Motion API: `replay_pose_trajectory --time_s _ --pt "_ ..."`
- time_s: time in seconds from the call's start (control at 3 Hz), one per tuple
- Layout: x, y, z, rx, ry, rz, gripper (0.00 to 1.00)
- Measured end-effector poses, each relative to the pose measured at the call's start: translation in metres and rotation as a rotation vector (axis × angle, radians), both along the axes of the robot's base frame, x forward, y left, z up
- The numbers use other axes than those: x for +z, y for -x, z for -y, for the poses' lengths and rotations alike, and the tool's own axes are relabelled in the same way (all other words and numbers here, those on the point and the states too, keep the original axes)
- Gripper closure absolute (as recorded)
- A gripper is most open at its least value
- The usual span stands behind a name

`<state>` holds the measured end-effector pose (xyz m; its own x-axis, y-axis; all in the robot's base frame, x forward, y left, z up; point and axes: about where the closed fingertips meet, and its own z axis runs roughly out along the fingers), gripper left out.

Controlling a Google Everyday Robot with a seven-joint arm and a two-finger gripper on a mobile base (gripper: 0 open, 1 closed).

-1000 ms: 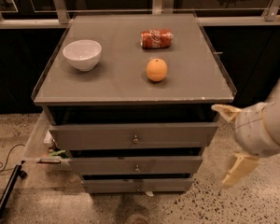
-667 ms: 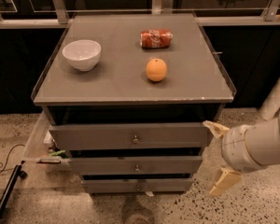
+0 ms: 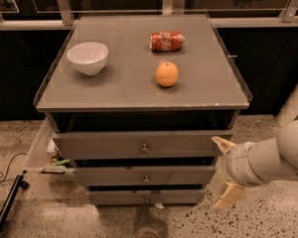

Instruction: Open bottom drawer

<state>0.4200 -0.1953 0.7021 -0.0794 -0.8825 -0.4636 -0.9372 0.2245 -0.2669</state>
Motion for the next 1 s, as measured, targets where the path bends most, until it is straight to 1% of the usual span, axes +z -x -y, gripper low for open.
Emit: replay_pose_trajectory --time_s 0.33,0.67,1.0 --pt "-0.041 0.004 -0.012 0.0 -0.025 -0.044 0.0" --pt "-0.112 0.01 -0.02 0.004 -0.063 -0.076 0.0" --pt "-0.18 0.016 -0.018 -0.012 -0.101 -0.064 0.0"
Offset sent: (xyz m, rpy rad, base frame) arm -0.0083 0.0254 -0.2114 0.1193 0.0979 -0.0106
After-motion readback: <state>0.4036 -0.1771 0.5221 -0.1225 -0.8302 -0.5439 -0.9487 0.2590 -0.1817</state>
